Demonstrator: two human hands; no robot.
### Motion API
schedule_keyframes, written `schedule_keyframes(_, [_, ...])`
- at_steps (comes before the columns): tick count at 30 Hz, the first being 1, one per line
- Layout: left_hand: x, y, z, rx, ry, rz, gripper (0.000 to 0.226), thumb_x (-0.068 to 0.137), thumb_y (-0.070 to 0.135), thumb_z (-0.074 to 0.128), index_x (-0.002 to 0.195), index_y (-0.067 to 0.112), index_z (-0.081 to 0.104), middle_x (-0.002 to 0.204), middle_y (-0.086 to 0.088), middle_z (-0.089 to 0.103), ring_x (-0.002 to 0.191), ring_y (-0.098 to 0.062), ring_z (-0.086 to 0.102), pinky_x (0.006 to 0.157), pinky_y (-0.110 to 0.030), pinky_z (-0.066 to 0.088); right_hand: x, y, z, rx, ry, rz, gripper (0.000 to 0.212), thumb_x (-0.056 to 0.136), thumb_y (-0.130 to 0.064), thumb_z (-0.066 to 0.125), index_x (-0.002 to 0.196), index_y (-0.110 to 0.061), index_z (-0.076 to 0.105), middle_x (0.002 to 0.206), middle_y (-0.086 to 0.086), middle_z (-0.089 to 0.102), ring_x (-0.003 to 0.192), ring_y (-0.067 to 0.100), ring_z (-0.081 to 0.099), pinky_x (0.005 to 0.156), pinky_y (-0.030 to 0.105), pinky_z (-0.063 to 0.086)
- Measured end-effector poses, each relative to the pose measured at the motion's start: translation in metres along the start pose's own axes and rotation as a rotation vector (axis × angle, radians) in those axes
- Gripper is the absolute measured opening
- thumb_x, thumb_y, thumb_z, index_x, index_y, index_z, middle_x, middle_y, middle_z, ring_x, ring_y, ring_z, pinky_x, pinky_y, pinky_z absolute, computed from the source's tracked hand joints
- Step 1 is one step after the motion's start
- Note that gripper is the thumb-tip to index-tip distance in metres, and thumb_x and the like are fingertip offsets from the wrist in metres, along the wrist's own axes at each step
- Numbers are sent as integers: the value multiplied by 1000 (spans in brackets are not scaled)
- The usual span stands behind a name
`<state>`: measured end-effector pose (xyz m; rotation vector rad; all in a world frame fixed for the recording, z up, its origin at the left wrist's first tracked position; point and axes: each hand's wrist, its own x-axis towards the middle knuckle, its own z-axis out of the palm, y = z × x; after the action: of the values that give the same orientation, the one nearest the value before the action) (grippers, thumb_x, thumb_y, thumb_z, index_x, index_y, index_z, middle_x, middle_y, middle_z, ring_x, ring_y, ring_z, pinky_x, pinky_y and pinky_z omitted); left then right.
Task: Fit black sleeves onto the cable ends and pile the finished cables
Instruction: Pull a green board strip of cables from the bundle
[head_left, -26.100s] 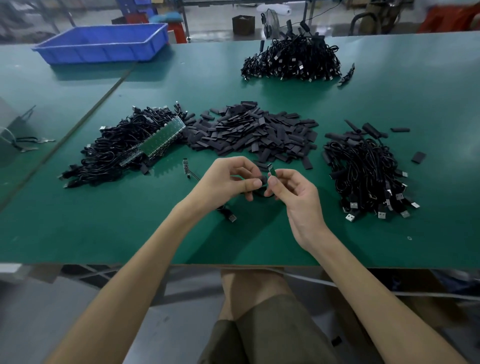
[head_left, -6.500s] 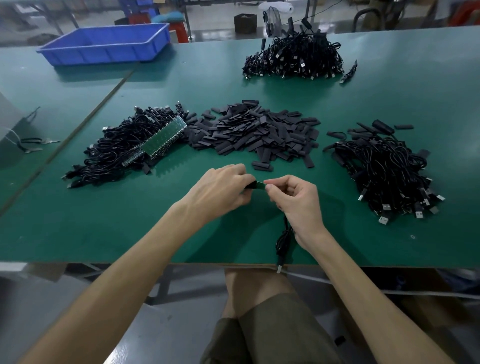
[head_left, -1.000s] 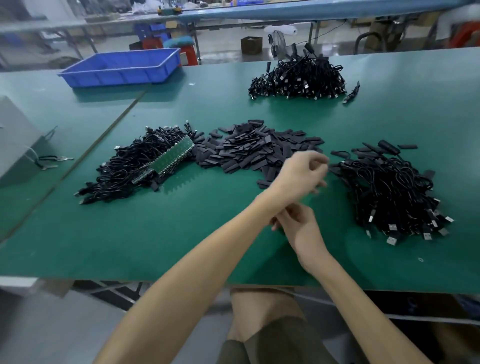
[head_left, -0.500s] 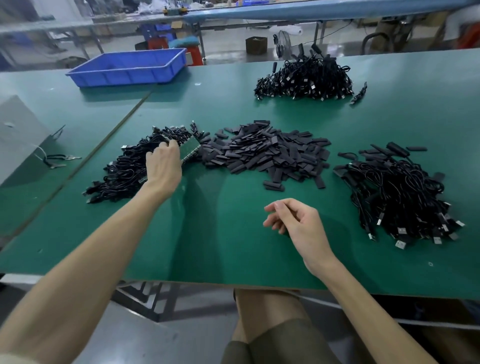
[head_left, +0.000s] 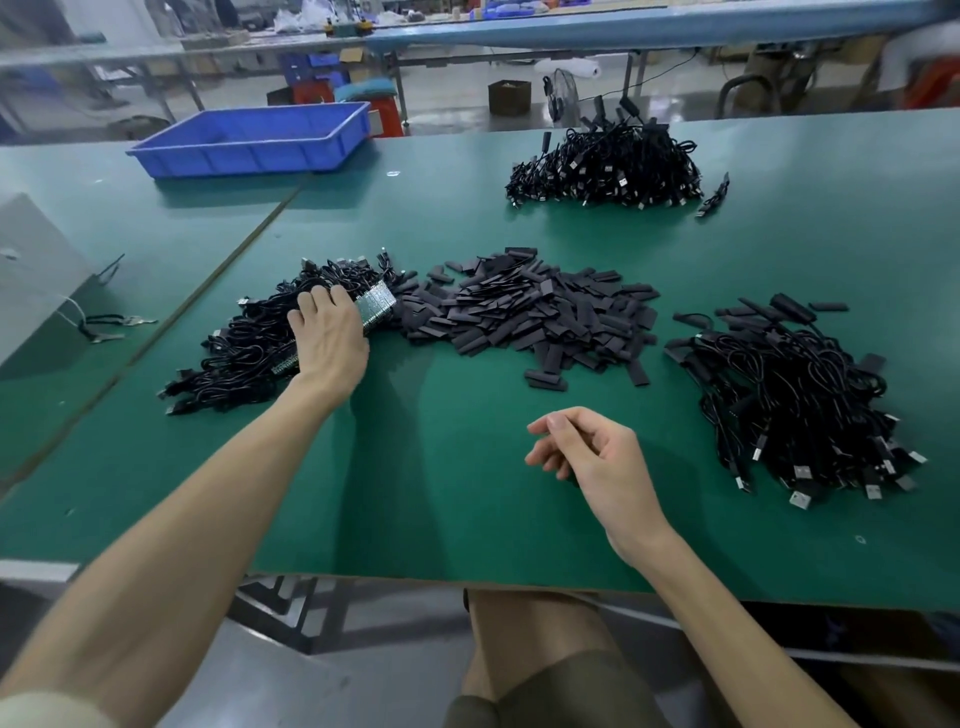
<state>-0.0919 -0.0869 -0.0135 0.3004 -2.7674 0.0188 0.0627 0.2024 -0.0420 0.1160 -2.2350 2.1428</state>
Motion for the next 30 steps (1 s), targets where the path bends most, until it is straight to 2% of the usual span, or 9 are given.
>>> schedule_keyframes(10, [11, -11, -38, -239, 178, 43, 46, 87, 21, 78, 117, -3, 52, 116, -23, 56, 109, -38, 48, 98, -47, 41, 3, 2, 0, 9, -7, 0, 23, 107, -18, 55, 95, -13, 75, 78, 6, 77, 69, 11, 66, 64, 21, 51])
schedule_keyframes(13, [16, -10, -62, -283, 215, 108, 41, 86, 15, 76, 116, -4, 56, 113, -20, 58, 108, -33, 48, 98, -44, 43, 3, 3, 0, 5, -14, 4, 23, 107, -18, 56, 96, -14, 75, 78, 5, 77, 69, 11, 66, 64, 20, 51])
schedule_keyframes(17, [14, -6, -85, -332, 294, 82, 41, 85, 11, 74, 119, -2, 57, 114, -17, 58, 109, -30, 47, 98, -39, 42, 3, 4, 1, 8, -19, -1, 22, 107, -18, 56, 96, -14, 75, 78, 6, 77, 69, 11, 66, 64, 20, 51])
schedule_keyframes(20, [16, -2, -97, -524, 239, -26, 38, 88, 21, 74, 116, 2, 57, 114, -15, 59, 106, -27, 51, 95, -38, 47, 2, 4, 0, 9, -20, -6, 22, 107, -18, 56, 96, -14, 75, 78, 6, 77, 69, 11, 66, 64, 20, 51])
schedule_keyframes(23, [13, 5, -105, -749, 132, -117, 29, 88, 19, 74, 107, 6, 58, 111, -16, 64, 91, -21, 56, 84, -34, 52, 1, 4, 0, 9, -19, -4, 23, 107, -18, 56, 96, -14, 75, 78, 6, 77, 69, 11, 66, 64, 21, 51])
schedule_keyframes(27, [0, 22, -114, -722, 202, -15, 27, 88, 15, 74, 109, 9, 57, 111, -12, 61, 103, -29, 58, 93, -42, 52, 1, 2, -1, 13, -17, -5, 23, 107, -18, 56, 96, -13, 75, 78, 7, 77, 69, 11, 66, 64, 21, 51])
schedule_keyframes(29, [-3, 28, -124, -769, 265, -1, 28, 88, 16, 73, 108, 14, 54, 111, -8, 59, 104, -27, 56, 93, -39, 52, 1, 3, -2, 8, -17, -3, 23, 107, -17, 55, 96, -12, 75, 78, 7, 77, 69, 12, 66, 64, 21, 51])
schedule_keyframes(30, [-4, 30, -130, -788, 299, 1, 28, 88, 18, 72, 109, 15, 54, 110, -7, 59, 102, -25, 57, 90, -34, 52, 1, 3, -2, 10, -16, -3, 23, 107, -17, 55, 97, -12, 75, 78, 7, 77, 69, 12, 66, 64, 21, 51])
